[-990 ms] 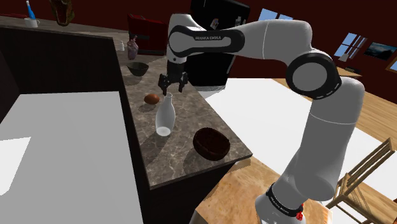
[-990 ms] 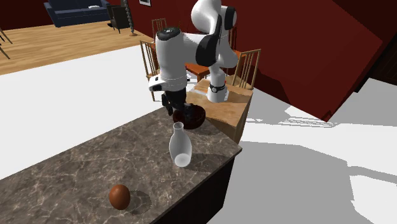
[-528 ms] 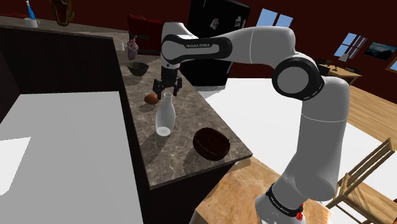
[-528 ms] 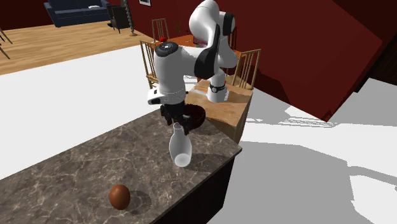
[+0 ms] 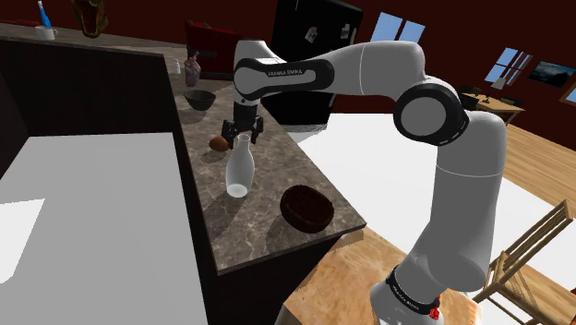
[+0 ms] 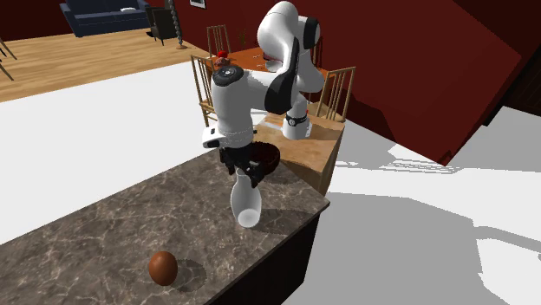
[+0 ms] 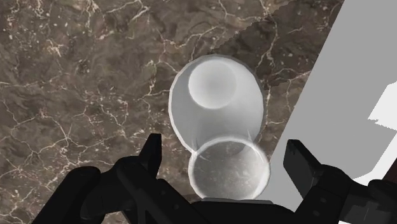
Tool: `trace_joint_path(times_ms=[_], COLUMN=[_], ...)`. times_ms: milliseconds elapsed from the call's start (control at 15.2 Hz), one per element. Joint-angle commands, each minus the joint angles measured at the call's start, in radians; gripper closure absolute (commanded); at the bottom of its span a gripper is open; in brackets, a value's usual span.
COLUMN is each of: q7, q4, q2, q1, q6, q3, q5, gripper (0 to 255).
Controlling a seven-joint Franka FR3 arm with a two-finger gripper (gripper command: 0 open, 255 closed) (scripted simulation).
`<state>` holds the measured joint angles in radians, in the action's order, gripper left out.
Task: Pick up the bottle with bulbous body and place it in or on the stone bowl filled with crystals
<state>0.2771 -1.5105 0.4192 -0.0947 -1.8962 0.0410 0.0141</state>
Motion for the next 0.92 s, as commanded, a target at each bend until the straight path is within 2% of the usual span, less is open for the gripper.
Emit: trace_joint_path(times_ms=[0,66,132,726,858], q7=[0.0,0.0,0.0,0.0,0.0], q4=[0.0,0.0,0.0,0.0,0.019], q2=[0.0,0.0,0.0,0.0,-0.005], q1=[0.0,0.0,0.0,0.0,0.0], q6=[0.0,0.0,0.0,0.0,0.024], q3=[0.0,0.0,0.0,0.0,0.0], q5=[0.0,0.0,0.0,0.0,0.0], gripper=[0,0,255,255,255])
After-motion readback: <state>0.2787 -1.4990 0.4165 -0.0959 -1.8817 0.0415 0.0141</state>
